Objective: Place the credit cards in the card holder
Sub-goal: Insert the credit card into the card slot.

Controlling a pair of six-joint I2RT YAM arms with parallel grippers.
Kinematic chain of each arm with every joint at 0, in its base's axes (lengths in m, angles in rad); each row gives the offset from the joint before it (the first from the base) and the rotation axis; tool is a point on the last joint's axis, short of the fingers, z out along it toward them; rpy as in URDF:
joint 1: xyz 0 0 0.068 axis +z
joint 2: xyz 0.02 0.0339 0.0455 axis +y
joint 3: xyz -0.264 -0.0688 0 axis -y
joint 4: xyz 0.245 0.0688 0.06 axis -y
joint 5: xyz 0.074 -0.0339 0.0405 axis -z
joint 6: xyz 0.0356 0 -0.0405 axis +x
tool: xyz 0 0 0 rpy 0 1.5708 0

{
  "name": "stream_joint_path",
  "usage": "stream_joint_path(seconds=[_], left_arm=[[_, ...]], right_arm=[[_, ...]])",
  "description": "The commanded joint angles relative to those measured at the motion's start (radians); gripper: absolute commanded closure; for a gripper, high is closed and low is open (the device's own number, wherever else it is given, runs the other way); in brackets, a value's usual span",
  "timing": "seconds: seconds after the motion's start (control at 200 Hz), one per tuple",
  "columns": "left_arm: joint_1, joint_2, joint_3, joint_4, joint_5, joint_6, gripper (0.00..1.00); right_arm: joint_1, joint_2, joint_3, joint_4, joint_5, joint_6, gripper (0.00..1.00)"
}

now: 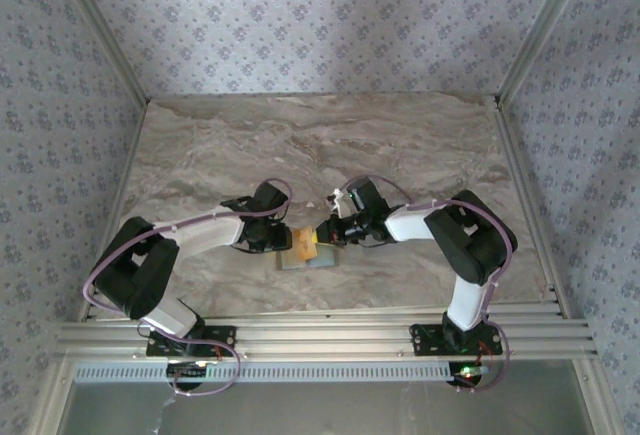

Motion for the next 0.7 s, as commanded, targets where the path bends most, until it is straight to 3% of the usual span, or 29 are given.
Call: stream_joint_path(seconds=[0.0, 0.37, 0.695], left_arm=[[-0.014, 0.017, -0.026, -0.034, 0.005, -0.011, 0.64], [-0.015, 0.006, -0.005, -0.039, 0.038, -0.008, 0.64], [0.008, -0.142, -0.011, -0.063, 0.086, -0.020, 0.50]], right_arm=[[0.023, 0.015, 0.006, 0.018, 0.040, 0.002, 1.00], [0.052, 0.023, -0.008, 0.053, 0.052, 0.029, 1.00], [0.034, 0.018, -0.016, 0.023, 0.051, 0.017, 1.00]])
